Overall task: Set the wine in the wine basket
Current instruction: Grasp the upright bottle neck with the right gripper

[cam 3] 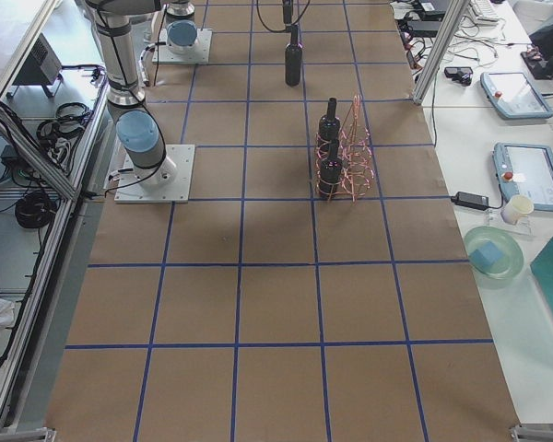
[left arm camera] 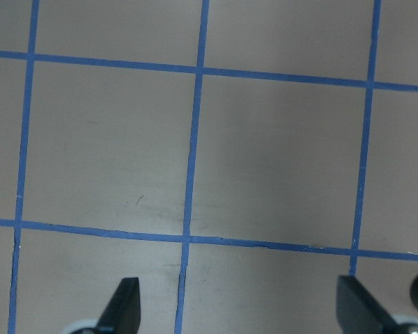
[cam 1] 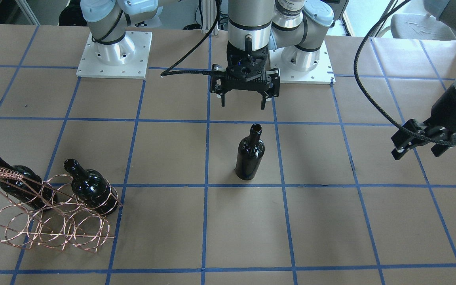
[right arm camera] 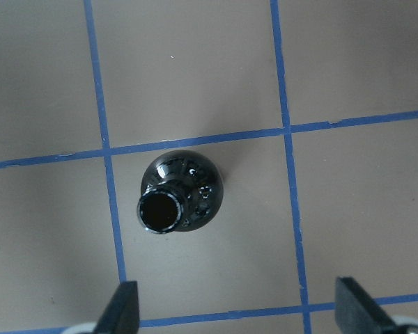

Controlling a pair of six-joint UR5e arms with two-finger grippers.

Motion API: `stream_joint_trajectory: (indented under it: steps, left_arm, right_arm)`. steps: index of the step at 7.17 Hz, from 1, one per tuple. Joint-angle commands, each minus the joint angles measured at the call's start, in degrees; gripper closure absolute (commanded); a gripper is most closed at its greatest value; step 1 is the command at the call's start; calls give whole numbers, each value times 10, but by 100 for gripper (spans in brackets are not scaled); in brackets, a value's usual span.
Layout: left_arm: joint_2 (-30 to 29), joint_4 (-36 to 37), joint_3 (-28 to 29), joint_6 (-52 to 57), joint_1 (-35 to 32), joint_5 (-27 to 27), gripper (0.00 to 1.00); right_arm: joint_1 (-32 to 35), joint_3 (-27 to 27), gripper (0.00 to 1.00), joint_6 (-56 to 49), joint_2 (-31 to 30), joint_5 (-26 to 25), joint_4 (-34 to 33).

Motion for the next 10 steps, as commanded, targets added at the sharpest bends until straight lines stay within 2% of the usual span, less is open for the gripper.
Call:
stream_joint_trajectory:
  steps: [1, 3, 10]
  left_arm:
    - [-5, -1, -4, 8, 1, 4, 0]
    - [-5, -1, -4, 8, 1, 6, 0]
    - [8, -33, -1, 7, 1, 35, 0]
  right_arm:
    - [21, -1, 1, 15, 33, -16, -8]
    - [20, -2, 1, 12, 61, -22, -50]
    - [0, 0, 1, -25, 74, -22, -80]
